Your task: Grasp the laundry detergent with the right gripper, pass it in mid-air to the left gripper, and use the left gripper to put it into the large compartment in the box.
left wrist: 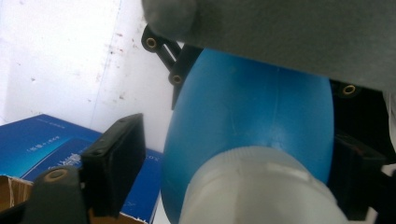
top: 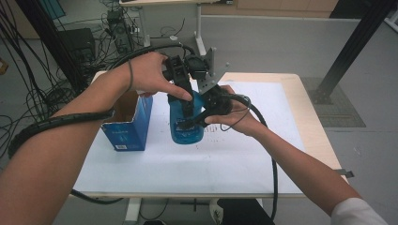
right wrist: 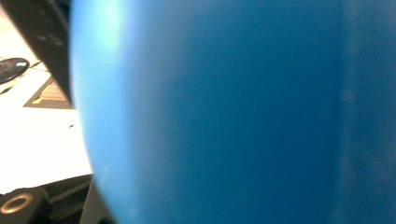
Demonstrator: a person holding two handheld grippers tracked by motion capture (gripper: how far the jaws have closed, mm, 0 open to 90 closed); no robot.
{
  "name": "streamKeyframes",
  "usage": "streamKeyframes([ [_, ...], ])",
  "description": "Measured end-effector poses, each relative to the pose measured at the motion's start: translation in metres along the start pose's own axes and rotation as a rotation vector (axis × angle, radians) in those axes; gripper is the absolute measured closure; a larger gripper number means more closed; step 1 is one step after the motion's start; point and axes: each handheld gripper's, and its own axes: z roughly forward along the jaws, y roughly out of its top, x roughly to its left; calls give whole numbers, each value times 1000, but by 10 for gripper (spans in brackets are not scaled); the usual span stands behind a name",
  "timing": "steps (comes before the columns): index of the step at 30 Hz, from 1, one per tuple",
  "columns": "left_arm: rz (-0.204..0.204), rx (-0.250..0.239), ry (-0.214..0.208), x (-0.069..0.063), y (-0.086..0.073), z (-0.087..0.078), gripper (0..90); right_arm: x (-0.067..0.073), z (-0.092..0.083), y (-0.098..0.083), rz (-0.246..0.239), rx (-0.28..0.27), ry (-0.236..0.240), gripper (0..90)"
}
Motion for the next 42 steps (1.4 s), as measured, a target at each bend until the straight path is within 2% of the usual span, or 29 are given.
streamKeyframes([
  [16, 23, 0, -36, -1, 2, 1, 346, -1, 0, -1, -16, -1, -2, 441],
  [42, 37, 23, -32, -2, 2, 5, 362, 0, 2, -3, -10, 16, -3, 440],
])
